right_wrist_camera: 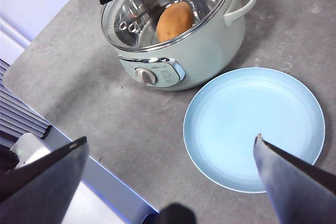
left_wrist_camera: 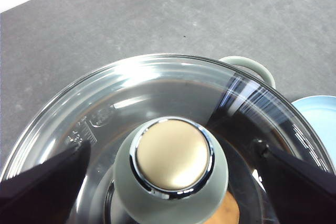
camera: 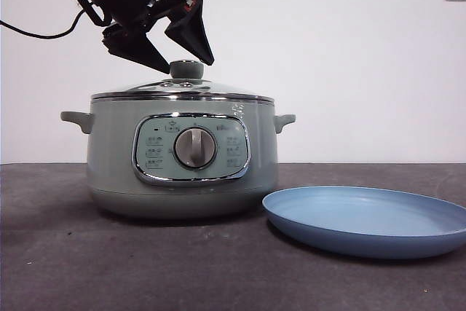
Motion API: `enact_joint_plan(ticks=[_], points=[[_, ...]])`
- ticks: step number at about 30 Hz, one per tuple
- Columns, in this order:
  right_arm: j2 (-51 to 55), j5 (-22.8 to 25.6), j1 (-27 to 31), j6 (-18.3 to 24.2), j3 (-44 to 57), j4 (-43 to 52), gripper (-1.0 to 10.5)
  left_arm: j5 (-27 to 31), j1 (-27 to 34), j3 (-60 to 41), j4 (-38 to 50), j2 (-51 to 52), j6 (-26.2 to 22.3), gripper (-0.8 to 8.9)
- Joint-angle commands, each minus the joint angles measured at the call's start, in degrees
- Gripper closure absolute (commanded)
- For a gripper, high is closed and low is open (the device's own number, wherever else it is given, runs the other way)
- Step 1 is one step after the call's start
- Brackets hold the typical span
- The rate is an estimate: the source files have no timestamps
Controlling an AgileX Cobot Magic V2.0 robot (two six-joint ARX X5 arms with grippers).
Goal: Take the potato out from the steamer,put the potato on the plate,close the lid
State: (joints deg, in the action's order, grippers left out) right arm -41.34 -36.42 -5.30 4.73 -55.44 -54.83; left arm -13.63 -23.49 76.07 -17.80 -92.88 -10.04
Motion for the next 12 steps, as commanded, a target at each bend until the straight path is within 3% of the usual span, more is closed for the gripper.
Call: enact_joint_plan(ticks=[1, 3, 9, 12], points=[[0.09, -0.07, -0.09, -0.37, 0.07, 0.33, 2.9, -0.11, -0.26, 0.15, -0.09, -0.17, -0.74, 2.72], [0.09, -0.07, -0.09, -0.37, 0.07, 0.33, 2.9, -0.15, -0.26, 0.13, -0.33, -0.17, -0.72, 3.16], [0.09, -0.07, -0.09, -0.37, 0.07, 0.33, 2.9, -0.35, -0.24, 0.13, -0.79, -0.24, -0.72, 3.28], [0.09, -0.07, -0.09, -0.39, 0.07, 0.33, 2.9, -0.35, -0.24, 0.13, -0.76, -0.35, -0.68, 4.70]])
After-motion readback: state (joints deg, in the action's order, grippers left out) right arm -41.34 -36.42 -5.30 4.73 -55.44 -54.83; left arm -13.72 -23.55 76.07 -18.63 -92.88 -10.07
